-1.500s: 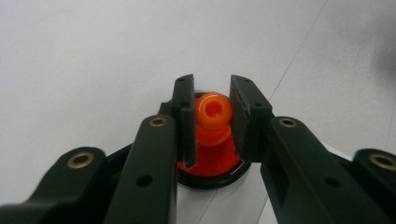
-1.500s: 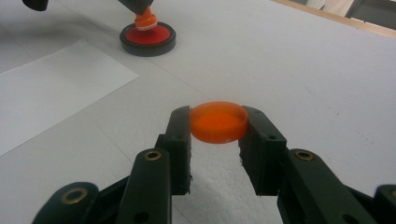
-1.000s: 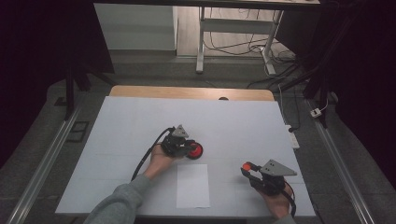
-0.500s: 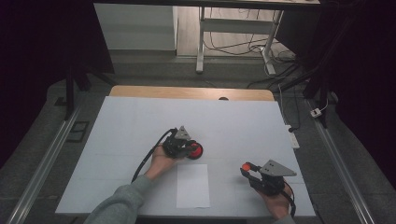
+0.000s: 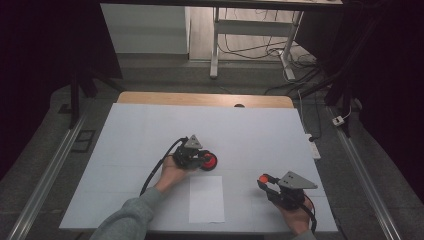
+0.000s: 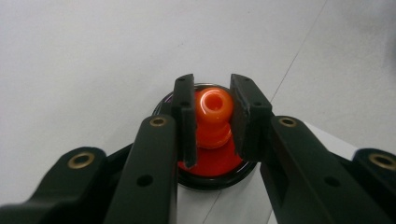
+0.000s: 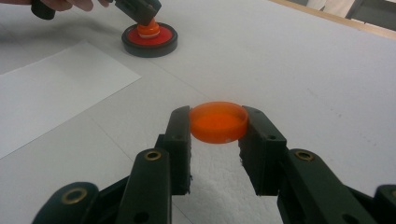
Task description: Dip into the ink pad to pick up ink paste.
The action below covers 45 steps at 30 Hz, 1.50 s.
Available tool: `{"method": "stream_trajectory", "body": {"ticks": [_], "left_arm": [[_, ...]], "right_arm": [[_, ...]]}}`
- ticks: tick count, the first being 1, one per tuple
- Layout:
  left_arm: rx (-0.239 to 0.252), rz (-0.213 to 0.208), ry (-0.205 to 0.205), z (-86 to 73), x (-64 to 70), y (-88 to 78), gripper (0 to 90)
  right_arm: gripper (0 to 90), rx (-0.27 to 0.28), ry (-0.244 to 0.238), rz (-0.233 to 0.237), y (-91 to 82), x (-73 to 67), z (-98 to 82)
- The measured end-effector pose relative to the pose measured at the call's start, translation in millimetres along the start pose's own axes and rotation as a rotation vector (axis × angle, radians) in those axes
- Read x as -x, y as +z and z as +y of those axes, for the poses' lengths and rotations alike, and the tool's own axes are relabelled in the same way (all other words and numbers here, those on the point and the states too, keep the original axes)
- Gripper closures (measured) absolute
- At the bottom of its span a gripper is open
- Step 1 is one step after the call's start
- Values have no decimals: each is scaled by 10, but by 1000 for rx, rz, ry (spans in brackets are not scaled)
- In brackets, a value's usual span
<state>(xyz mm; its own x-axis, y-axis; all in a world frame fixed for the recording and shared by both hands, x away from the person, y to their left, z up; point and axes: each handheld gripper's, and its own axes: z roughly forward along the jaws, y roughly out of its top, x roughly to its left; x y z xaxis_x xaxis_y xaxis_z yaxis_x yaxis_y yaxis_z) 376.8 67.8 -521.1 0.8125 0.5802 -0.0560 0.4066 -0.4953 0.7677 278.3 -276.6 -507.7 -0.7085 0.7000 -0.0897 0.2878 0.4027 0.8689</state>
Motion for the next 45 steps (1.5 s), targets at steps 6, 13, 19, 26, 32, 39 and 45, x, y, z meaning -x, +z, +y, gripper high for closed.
{"method": "stream_trajectory", "body": {"ticks": [6, 13, 19, 26, 32, 39, 45], "left_arm": [[3, 13, 8, -12, 22, 2, 726], [14, 21, 9, -30, 35, 6, 727], [16, 20, 10, -39, 30, 8, 727], [18, 15, 7, -46, 24, 10, 727], [29, 23, 5, -62, 37, 14, 726], [28, 28, 4, -64, 44, 19, 726], [25, 28, 5, -59, 45, 19, 726]], "right_arm": [[645, 1, 1, 0, -3, -4, 2], [645, -2, -1, 2, 0, -3, 3], [645, 4, -1, -4, -10, -8, 11], [646, 4, 2, 0, -9, -8, 9], [645, 5, -3, -1, -10, -14, 17], [646, 6, -4, -2, -11, -15, 16], [645, 8, -2, -3, -12, -16, 18]]}}
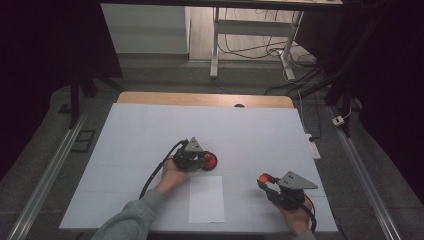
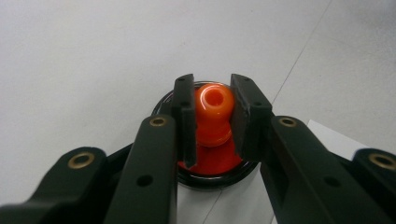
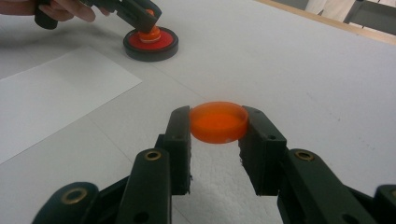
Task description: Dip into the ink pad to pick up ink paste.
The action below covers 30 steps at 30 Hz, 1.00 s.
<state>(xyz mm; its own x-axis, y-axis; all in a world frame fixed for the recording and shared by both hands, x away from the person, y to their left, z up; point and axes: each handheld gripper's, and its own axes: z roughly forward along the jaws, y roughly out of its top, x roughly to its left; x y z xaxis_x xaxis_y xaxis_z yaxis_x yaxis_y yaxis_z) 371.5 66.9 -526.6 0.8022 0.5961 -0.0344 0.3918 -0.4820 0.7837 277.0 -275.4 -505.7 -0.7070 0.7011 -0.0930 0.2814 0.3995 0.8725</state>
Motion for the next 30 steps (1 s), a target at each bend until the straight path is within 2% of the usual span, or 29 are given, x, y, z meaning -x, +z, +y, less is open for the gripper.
{"method": "stream_trajectory", "body": {"ticks": [6, 12, 16, 22, 30], "left_arm": [[14, -19, -21, 0, -34, -9, 724], [128, -36, -45, 81, -66, -216, 724], [152, -41, -53, 127, -33, -297, 723], [132, -37, -42, 151, -7, -290, 723], [84, -33, -63, 85, -60, -190, 723]], "right_arm": [[646, -1, -2, 4, 4, 1, 1], [645, 8, 6, 7, 5, 9, -2], [646, 6, -2, 8, 5, 1, 9], [645, 5, -5, 9, 13, -4, 15], [645, 2, -2, 9, 9, 7, 8]]}}
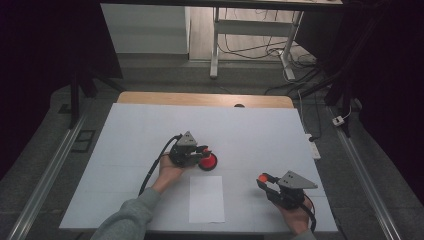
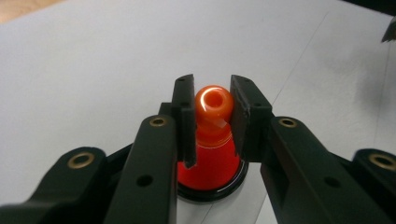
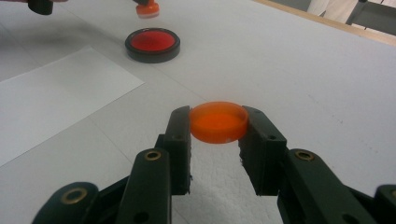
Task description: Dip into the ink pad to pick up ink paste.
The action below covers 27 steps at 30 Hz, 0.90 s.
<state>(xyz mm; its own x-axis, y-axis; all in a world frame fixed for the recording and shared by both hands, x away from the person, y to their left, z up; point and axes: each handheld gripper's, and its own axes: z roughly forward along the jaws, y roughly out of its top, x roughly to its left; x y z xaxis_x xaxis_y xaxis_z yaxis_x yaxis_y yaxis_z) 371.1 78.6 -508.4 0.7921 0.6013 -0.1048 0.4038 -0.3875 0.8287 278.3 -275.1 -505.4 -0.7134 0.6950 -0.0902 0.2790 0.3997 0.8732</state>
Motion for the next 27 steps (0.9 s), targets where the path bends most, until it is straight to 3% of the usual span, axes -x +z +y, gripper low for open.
{"method": "stream_trajectory", "body": {"ticks": [7, 19, 27], "left_arm": [[-41, 3, -6, -62, -25, 96, 723], [-66, 3, -3, -97, -20, 164, 723], [-65, 41, 15, -120, 43, 181, 725]], "right_arm": [[645, 3, 2, 1, 5, -3, -4], [645, 0, 1, 3, 0, 2, -3], [645, -1, -1, 5, 7, -8, -4]]}}
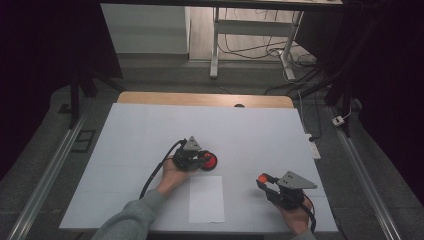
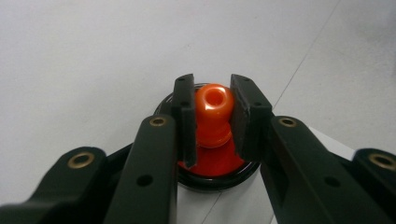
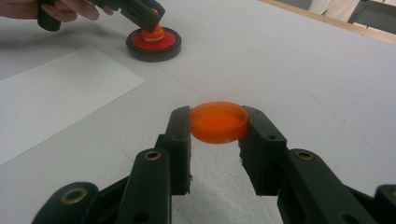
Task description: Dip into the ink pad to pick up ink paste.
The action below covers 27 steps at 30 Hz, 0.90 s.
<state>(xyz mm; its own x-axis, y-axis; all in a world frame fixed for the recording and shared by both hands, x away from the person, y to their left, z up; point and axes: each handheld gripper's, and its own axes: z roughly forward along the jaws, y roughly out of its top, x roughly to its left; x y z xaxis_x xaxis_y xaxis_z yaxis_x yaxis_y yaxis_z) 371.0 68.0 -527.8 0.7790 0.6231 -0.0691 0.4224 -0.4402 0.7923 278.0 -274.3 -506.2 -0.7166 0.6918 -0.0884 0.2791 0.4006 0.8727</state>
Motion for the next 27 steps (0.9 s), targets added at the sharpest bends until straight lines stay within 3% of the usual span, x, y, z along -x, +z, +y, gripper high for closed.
{"method": "stream_trajectory", "body": {"ticks": [9, 27], "left_arm": [[-7, 27, 19, -1, 40, 5, 726], [-8, 21, 9, -2, 32, 7, 727]], "right_arm": [[645, 4, 1, -1, 3, -8, 0], [645, 1, 1, -3, -5, -14, 3]]}}
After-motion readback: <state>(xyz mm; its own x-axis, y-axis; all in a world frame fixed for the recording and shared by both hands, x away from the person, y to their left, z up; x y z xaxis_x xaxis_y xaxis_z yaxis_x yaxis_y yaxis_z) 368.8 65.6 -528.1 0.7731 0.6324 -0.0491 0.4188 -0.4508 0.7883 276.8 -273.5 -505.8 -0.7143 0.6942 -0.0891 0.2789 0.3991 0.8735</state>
